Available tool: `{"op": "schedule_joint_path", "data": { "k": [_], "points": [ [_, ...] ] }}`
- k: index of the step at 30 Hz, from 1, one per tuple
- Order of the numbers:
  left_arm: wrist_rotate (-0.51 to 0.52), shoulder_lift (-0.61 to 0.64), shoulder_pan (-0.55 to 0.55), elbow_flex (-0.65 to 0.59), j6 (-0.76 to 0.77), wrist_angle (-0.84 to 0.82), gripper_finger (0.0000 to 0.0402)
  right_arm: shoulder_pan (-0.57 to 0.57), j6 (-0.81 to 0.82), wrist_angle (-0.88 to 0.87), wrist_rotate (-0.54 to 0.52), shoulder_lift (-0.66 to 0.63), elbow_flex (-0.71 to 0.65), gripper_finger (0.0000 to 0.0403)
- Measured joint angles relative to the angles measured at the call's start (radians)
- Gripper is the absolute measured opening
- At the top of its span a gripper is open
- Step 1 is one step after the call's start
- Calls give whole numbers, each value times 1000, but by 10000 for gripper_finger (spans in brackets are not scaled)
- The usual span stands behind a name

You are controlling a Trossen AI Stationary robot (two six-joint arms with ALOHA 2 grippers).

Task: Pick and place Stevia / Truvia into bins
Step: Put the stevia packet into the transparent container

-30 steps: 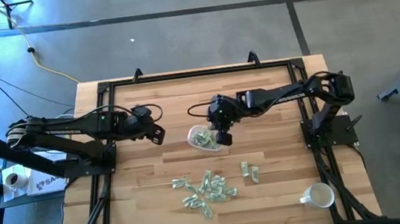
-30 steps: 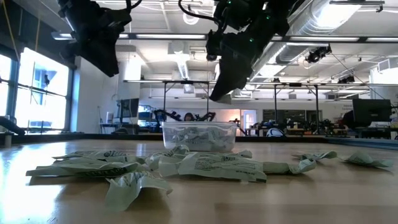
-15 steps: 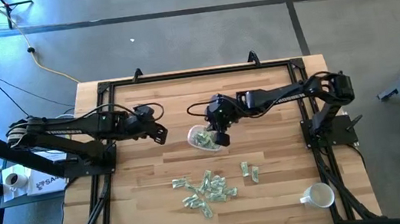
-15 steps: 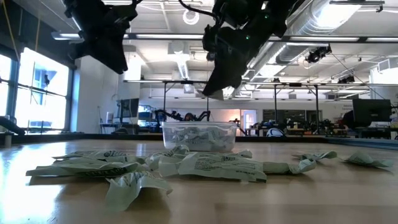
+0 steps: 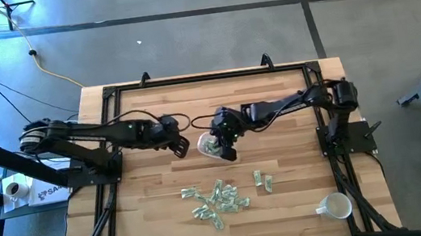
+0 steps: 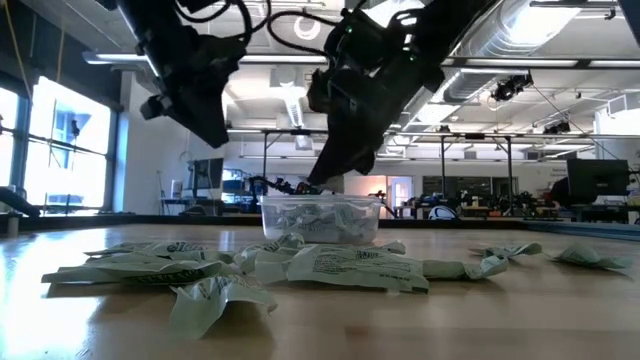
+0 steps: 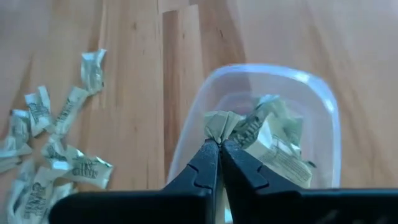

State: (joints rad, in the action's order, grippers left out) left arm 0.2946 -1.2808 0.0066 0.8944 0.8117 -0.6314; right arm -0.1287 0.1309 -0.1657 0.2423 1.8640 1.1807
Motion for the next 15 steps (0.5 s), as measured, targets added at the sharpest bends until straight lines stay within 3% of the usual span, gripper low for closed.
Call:
{"op": "schedule_joint_path", "data": {
  "k": [10,15],
  "points": [
    [-64,-15,25,-1,-31,-36,111,-5,-4,66,-85,61,-1,86],
    [-107,-14,26,-72,-19,-14,111,-6,-30,51,-148,61,-1,137]
  ]
}}
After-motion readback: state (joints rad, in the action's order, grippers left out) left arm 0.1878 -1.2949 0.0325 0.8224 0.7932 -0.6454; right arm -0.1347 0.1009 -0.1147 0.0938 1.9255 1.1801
